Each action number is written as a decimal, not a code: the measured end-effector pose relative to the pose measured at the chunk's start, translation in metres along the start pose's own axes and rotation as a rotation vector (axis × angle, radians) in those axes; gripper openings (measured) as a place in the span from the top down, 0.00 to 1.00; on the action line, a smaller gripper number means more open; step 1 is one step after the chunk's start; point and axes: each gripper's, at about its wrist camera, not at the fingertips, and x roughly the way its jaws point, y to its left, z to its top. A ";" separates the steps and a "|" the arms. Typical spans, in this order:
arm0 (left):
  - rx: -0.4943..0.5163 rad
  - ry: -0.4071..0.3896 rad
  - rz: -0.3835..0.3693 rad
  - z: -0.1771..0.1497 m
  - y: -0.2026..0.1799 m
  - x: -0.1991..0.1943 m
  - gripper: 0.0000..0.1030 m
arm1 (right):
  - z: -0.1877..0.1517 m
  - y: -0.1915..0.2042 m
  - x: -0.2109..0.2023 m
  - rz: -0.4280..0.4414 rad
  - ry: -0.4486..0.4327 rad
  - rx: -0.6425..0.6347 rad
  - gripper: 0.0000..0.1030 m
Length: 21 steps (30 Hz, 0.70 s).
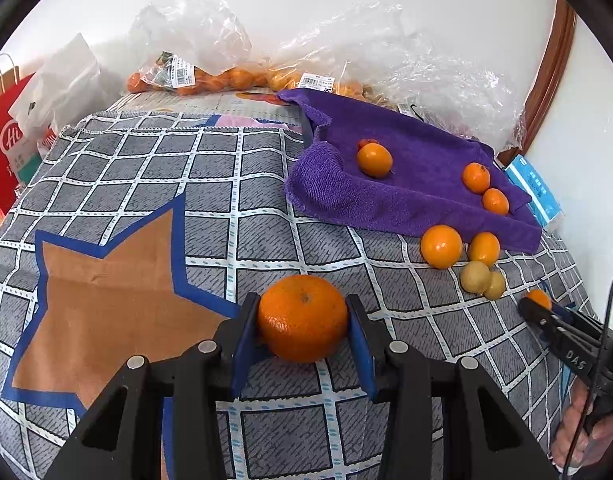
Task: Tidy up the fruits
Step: 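Lift and carry both held oranges over the purple towel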
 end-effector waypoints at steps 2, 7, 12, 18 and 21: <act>0.004 0.000 0.003 0.000 0.000 0.000 0.61 | 0.000 0.006 0.004 -0.013 0.002 -0.019 0.69; 0.012 0.003 0.007 0.000 -0.001 0.000 0.61 | -0.003 0.006 0.004 -0.015 -0.002 -0.017 0.69; -0.027 -0.016 -0.056 -0.001 0.007 -0.004 0.62 | -0.004 0.007 0.003 -0.015 -0.008 -0.015 0.69; -0.004 -0.070 -0.084 -0.002 0.000 -0.013 0.62 | -0.005 -0.001 -0.005 0.017 -0.057 0.023 0.69; 0.005 -0.098 -0.080 -0.003 -0.002 -0.019 0.62 | -0.005 -0.005 -0.008 0.029 -0.076 0.041 0.69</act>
